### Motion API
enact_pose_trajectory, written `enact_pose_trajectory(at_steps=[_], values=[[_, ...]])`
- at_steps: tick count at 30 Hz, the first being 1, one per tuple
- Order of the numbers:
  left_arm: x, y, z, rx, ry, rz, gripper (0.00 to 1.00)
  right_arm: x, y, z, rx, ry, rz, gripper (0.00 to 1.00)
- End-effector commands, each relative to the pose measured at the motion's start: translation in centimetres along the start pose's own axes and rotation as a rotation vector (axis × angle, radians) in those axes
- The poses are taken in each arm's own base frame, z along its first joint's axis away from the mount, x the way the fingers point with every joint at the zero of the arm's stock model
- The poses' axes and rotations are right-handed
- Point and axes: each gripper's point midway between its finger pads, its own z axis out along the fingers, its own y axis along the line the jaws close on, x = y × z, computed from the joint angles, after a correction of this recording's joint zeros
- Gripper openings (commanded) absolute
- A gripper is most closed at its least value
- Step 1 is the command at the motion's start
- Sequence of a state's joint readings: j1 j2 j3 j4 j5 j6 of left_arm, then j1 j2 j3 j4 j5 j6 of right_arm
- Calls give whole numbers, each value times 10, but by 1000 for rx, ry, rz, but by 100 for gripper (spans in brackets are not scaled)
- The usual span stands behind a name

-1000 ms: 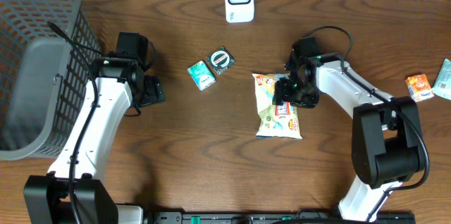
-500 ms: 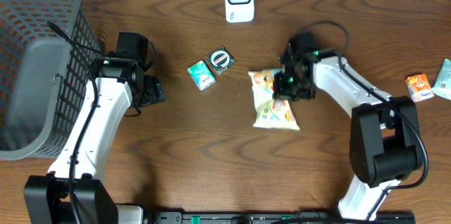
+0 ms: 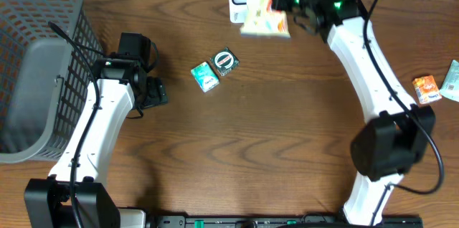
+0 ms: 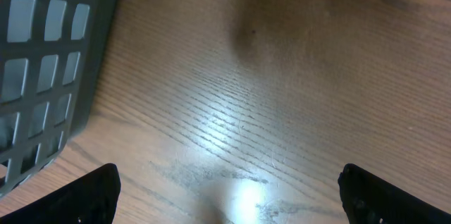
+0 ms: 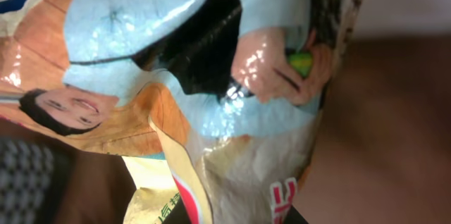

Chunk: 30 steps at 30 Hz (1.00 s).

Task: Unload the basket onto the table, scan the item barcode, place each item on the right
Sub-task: 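Raise the chip bag past the white scanner, then carry the chip bag right and drop it at the table edge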

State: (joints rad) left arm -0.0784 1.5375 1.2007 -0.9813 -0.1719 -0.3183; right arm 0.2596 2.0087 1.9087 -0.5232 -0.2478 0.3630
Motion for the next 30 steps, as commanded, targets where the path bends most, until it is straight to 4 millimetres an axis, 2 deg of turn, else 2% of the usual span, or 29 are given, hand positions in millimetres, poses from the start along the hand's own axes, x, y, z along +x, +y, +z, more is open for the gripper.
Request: enact_pose_trajectory(at_steps=[1, 4, 5, 10, 14, 18, 25, 30], values=[[0, 5, 1, -21, -2, -15, 98, -29, 18, 27, -40, -75, 18, 1], [0, 5, 1, -22, -2, -15, 98, -45, 19, 53, -32, -133, 15, 1], [0, 5, 1, -22, -2, -15, 98, -55, 15, 78, -6, -205, 8, 1], [0, 5, 1, -22, -2, -15, 97, -63, 7, 108, -3, -314, -6, 1], [0, 5, 1, -22, -2, -15, 98, -61, -2, 126, 5, -357, -7, 1], [0, 5, 1, -22, -2, -15, 98, -48, -11, 141, 18, -331, -6, 1], [0, 5, 1, -22, -2, -15, 98, -44, -13, 144, 29, -318, -45, 1], [0, 5, 1, -22, -2, -15, 98, -70, -25, 115, 54, -346, -31, 1]])
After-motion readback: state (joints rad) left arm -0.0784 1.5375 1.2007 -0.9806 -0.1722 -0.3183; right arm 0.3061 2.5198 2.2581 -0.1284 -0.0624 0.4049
